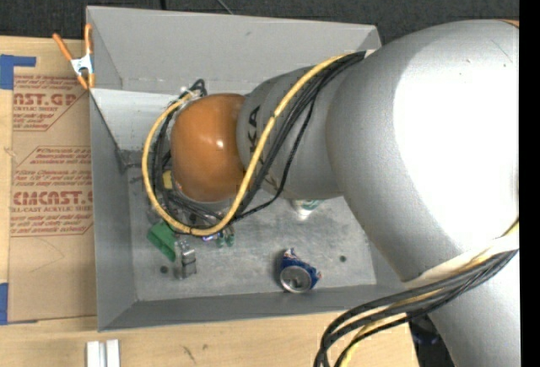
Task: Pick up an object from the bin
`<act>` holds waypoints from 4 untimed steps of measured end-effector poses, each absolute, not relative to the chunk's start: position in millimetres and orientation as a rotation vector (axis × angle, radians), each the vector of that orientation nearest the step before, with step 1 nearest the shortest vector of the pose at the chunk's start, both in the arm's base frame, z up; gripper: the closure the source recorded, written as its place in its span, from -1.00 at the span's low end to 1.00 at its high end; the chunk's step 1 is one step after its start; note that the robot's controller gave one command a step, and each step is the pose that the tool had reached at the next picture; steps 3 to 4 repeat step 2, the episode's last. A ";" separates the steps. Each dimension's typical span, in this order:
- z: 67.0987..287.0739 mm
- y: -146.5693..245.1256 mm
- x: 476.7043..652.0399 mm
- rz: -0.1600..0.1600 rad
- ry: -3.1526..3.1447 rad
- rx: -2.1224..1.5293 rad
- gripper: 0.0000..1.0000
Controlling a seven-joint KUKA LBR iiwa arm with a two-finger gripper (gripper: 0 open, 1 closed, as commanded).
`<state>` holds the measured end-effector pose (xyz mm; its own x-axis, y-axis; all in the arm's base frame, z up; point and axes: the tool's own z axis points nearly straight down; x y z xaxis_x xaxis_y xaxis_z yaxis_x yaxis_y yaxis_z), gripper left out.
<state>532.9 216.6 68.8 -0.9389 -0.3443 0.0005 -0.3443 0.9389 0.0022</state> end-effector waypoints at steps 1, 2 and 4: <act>69.6 215.1 533.9 -0.003 -3.094 0.544 1.00; 213.1 229.5 528.3 -0.005 -3.113 0.500 1.00; 213.1 229.5 528.3 -0.005 -3.113 0.500 1.00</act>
Offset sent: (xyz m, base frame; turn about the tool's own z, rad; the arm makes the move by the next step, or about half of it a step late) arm 0.0000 0.0000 0.0000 0.0000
